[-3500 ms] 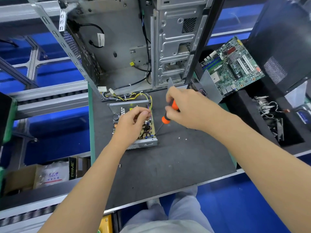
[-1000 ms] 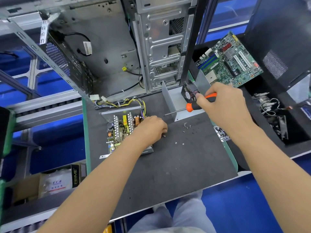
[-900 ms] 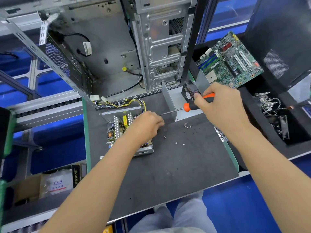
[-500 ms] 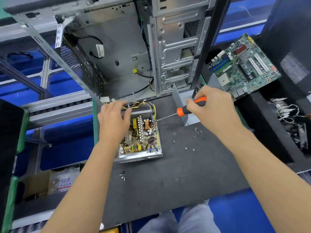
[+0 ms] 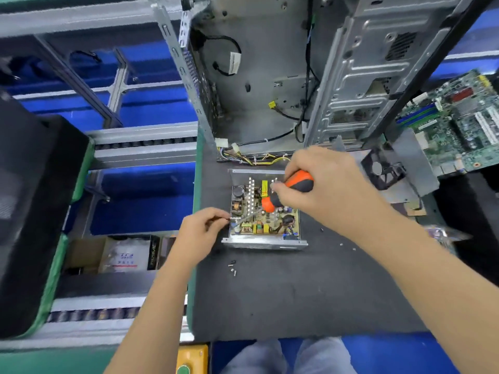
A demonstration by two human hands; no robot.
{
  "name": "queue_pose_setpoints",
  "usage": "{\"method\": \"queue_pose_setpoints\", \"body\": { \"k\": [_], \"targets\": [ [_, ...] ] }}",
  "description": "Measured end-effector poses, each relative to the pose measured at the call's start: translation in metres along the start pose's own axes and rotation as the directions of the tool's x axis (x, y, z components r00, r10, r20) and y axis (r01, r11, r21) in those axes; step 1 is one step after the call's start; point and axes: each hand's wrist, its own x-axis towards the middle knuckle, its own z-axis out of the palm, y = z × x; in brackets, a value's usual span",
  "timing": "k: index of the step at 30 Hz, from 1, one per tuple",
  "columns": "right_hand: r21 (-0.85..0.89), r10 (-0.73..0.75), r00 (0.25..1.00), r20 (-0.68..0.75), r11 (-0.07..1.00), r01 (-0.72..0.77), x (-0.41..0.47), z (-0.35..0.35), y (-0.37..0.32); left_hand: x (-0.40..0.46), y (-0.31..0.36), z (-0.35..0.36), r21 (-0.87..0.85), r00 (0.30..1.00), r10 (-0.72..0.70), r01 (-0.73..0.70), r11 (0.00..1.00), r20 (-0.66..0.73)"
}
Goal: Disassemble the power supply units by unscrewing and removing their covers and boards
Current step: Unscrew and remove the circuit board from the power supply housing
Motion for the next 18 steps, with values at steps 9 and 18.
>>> {"method": "queue_pose_setpoints", "body": {
  "k": [9, 18],
  "targets": [
    [-0.286, -0.153, 0.982, 0.113, 0.941, 0.18, 0.011, 0.043, -0.031, -0.023, -0.022, 0.019, 0.096, 0.99, 0.134, -0.13, 0.987, -0.039],
    [-0.402, -0.185, 0.972, 0.143, 0.887, 0.228, 0.014, 0.054, -0.045, -0.021, -0.021, 0.029, 0.095, 0.967, 0.2, -0.186, 0.978, -0.158]
  ]
}}
